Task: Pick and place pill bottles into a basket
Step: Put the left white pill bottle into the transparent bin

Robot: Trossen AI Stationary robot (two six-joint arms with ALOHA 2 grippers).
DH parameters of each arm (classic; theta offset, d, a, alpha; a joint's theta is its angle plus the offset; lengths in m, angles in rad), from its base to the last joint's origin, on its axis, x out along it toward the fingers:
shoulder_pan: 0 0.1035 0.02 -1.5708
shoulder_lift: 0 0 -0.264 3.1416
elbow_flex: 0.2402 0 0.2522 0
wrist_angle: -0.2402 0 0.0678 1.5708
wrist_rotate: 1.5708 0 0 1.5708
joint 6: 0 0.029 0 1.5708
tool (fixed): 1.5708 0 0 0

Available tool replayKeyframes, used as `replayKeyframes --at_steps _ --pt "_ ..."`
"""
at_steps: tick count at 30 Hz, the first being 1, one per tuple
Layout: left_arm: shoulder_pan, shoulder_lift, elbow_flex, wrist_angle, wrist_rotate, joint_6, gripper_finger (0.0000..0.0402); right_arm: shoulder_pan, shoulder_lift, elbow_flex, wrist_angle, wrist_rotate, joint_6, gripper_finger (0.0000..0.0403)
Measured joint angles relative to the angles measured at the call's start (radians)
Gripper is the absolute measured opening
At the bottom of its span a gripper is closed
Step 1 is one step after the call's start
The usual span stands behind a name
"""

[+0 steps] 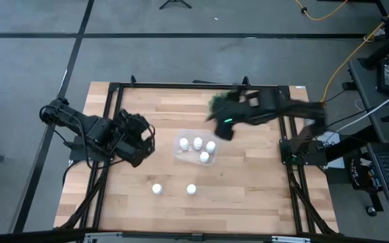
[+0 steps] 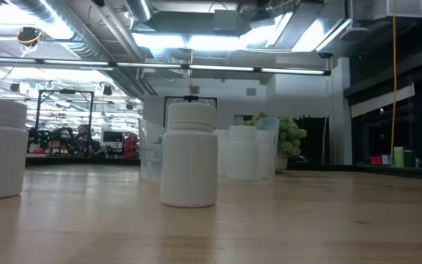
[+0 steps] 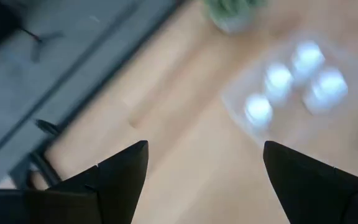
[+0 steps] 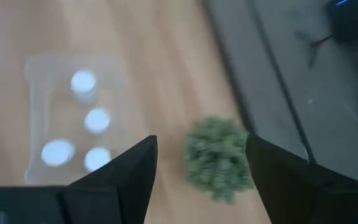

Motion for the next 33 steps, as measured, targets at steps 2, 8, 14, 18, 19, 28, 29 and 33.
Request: replayKeyframes --at_steps 2,8,14,18,19,28,29,33 --pt "-0.022 0.000 -0.040 0.015 0.081 0.006 0.0310 0.000 -0.102 -0.075 0.031 0.045 0.009 0.0246" --pt "-0.082 0.003 -0.249 0.154 0.305 -0.097 0.0310 0.000 -0.427 -0.399 0.214 0.146 0.114 0.0246" --pt "-0.096 0.003 -0.385 0.314 0.525 -0.191 0.0322 0.000 -0.665 -0.727 0.456 0.161 0.262 0.0246" --pt "-0.112 0.003 -0.418 0.392 0.505 -0.223 0.0343 0.000 -0.740 -0.893 0.649 0.153 0.243 0.0246" --pt "-0.113 0.003 -0.426 0.419 0.505 -0.224 0.0349 0.000 -0.749 -0.923 0.680 0.142 0.228 0.0246" --pt "-0.112 0.014 -0.451 0.556 0.529 -0.298 0.0398 0.000 -0.761 -1.044 0.742 0.069 0.179 0.0246" --pt "-0.114 0.023 -0.451 0.557 0.530 -0.307 0.0399 0.000 -0.761 -1.047 0.739 0.063 0.175 0.0246" --pt "-0.116 0.094 -0.451 0.558 0.577 -0.314 0.0398 0.000 -0.758 -1.052 0.740 0.039 0.121 0.0246"
